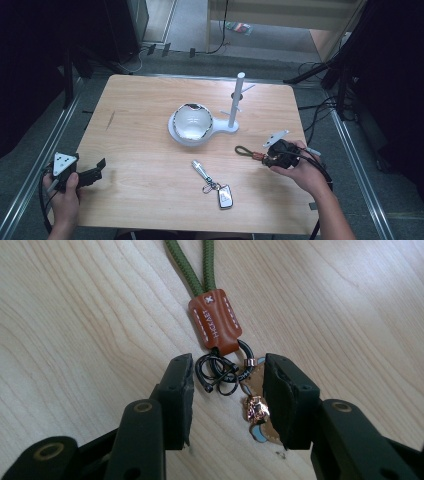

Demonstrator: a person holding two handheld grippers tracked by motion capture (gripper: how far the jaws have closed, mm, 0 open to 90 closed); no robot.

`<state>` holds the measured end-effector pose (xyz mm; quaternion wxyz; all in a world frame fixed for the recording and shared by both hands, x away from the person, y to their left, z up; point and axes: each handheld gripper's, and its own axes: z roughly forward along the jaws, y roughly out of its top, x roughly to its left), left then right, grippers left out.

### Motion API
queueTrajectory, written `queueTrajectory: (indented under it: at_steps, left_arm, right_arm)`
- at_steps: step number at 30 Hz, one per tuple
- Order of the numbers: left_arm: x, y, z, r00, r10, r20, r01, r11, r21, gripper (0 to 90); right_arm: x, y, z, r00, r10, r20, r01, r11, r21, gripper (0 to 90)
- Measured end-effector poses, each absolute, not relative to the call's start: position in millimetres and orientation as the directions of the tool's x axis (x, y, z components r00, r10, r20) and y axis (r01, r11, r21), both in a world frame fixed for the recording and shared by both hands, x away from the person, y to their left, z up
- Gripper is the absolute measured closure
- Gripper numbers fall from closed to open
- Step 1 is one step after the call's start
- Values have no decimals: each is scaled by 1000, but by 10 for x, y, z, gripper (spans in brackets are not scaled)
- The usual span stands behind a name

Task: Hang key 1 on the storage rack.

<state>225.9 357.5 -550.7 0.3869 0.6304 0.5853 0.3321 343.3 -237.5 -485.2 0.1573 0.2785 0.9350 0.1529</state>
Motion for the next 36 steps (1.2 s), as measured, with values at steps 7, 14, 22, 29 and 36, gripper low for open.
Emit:
queueTrajectory:
  at_steps: [7, 14, 22, 29, 36]
  left_arm:
    - [2259, 3578, -5506, 96, 995, -35, 481, -15, 877, 70]
    - [2261, 3578, -5507, 94, 995, -37, 480, -13, 877, 70]
    - [2261, 3582, -5507, 97, 994, -39, 481, -13, 877, 70]
    - [2262, 3584, -5507, 98, 994, -40, 482, -13, 876, 70]
    - [2262, 3585, -5507, 99, 994, -41, 483, -12, 876, 70]
  right_arm:
    - [3503, -2298, -4879, -831, 515, -210, 432, 835, 341, 565]
    - [3631, -2241, -4882, -857, 482, -179, 405, 848, 342, 604]
    - [3741, -2222, -4964, -872, 474, -122, 426, 858, 286, 576]
    - [3801, -2193, -5025, -872, 479, -102, 437, 855, 278, 523]
    - [3867, -2206, -5061, -870, 489, -60, 458, 847, 270, 528]
